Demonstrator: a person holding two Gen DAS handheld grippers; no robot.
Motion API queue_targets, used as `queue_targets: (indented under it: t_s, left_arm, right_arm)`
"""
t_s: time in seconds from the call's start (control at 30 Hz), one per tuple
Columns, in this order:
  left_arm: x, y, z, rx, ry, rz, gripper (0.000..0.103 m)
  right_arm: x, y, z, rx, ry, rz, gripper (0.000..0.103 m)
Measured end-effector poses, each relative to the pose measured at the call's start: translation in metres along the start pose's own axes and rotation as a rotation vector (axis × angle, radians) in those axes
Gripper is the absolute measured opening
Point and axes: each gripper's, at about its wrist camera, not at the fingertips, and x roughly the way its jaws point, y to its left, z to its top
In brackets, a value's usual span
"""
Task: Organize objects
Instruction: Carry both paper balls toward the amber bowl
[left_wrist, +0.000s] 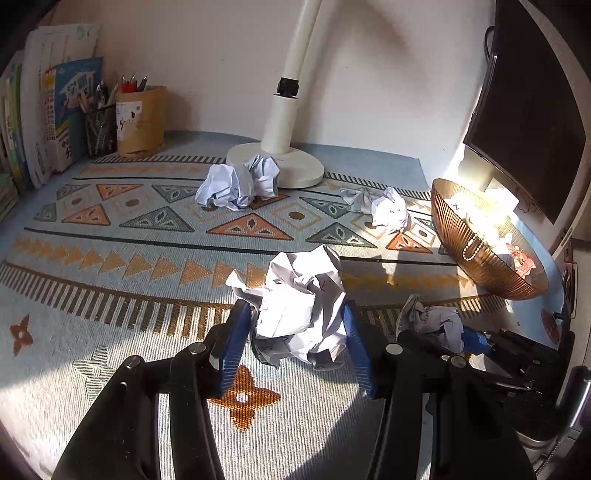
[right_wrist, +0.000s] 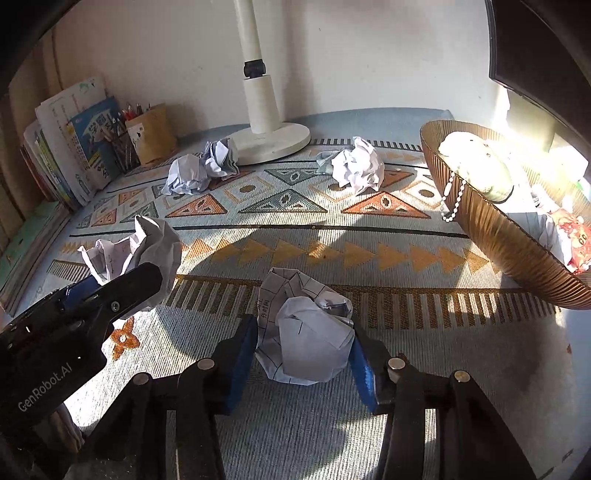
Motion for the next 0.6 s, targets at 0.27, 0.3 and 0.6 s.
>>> queue_targets:
  t_s: [0.27,0.3,0.6]
  left_arm:
    - [0.0006,-0.0009,-0.0006,0.006,0.003,0.007,0.049]
    - [0.0006,-0.0009,-0.0006,0.007,0.003,0.008,0.049]
    - [0.0001,-0.0048,-0.0011,0.034,-0.004,0.023,0.049]
  right_arm:
    - [-0.0020,0.0001,0.0004,-0.001,-0.012,0.008,0.043]
    - [-0.0027,0.0004,0.0002,0.000,-0.014,0.007,0.042]
    - [-0.0058,0.0019,-0.0005,-0.002,-0.031,0.007,0.034]
